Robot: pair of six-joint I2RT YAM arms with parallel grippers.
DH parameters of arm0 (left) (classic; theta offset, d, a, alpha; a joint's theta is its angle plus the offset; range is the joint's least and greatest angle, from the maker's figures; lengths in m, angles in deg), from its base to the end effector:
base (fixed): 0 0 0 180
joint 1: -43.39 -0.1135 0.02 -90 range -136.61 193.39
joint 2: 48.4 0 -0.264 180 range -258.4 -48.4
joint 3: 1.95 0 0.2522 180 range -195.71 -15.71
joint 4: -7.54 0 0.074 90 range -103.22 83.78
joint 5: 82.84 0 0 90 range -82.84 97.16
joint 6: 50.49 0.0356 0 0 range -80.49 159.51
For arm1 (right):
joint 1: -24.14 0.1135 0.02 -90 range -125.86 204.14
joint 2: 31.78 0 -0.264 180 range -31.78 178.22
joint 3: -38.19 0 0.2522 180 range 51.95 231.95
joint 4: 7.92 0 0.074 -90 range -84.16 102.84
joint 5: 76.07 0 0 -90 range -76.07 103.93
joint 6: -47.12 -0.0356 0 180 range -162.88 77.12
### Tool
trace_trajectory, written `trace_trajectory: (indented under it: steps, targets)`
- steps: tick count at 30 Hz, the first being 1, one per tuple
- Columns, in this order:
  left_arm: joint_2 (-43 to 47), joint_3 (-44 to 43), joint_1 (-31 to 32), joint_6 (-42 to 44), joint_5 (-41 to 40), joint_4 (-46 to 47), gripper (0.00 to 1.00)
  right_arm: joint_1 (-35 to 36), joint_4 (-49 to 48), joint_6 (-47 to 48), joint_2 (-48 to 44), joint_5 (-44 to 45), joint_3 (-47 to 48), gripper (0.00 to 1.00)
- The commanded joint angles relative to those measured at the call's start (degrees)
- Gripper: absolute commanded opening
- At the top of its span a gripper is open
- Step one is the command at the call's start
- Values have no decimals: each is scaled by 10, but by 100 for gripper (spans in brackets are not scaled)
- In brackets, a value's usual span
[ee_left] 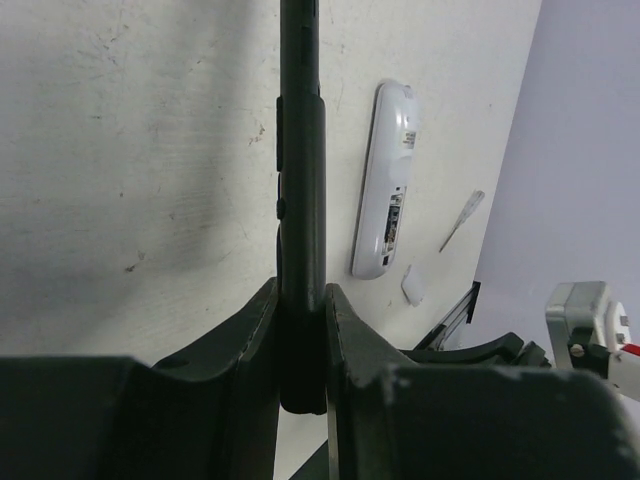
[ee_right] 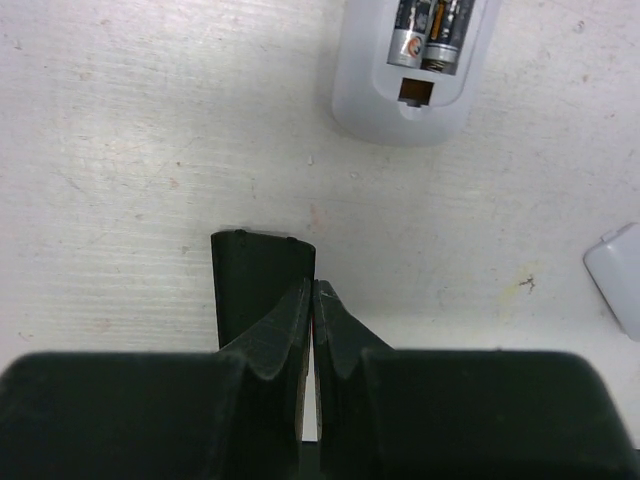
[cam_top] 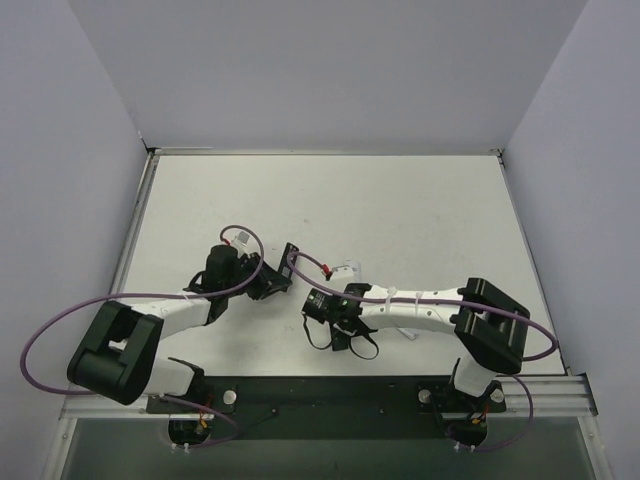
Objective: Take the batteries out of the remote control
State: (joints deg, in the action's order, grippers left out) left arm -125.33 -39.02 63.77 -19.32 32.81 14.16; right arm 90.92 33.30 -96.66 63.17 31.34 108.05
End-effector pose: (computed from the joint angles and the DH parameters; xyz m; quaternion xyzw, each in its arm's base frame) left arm 0.2221 -0.0989 0.1509 -0.1829 0.8448 -0.4459 0.2326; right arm 0.1338 0.2849 0.1707 -0.0786 0.9647 0.1028 0.2292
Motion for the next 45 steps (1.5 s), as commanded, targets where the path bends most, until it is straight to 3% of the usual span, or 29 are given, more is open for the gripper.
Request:
trace_trajectory:
  steps: [1, 3, 5, 10, 14, 20, 22, 23, 26, 30, 38, 42, 45]
  targets:
    - [-23, 5, 26, -17, -46, 64, 0, -2, 16, -30, -32, 33, -14, 0]
    - [-36, 9, 33, -23, -52, 68, 1, -5, 16, -37, -35, 35, -20, 0]
    - [-45, 15, 44, -32, -57, 76, 8, -6, 16, -44, -45, 37, -21, 0]
    - [-42, 15, 70, -34, -89, 52, 24, -10, 17, -31, -74, 32, -12, 16]
    - [-28, -2, 77, -24, -99, 5, 43, -17, 21, -21, -116, 33, -10, 26]
    - [9, -11, 103, -20, -137, -74, 53, -25, 4, 31, -175, 67, -12, 36]
    - [20, -19, 107, -19, -156, -110, 71, -34, 1, 42, -190, 70, -13, 39]
    - [33, -22, 109, -17, -163, -122, 73, -39, 1, 45, -195, 71, -13, 44]
    - [62, -39, 114, -8, -192, -173, 91, -74, 1, 46, -220, 65, -20, 50]
    - [106, -95, 121, 42, -286, -312, 93, -120, 1, 53, -261, 66, -34, 54]
    - [189, -198, 117, 221, -327, -350, 94, -314, 16, 62, -369, 15, -78, 66]
    - [202, -260, 92, 311, -231, -351, 97, -428, 34, 62, -398, -4, -93, 67]
    - [194, -287, 54, 292, -163, -370, 97, -507, 48, 53, -406, -20, -105, 63]
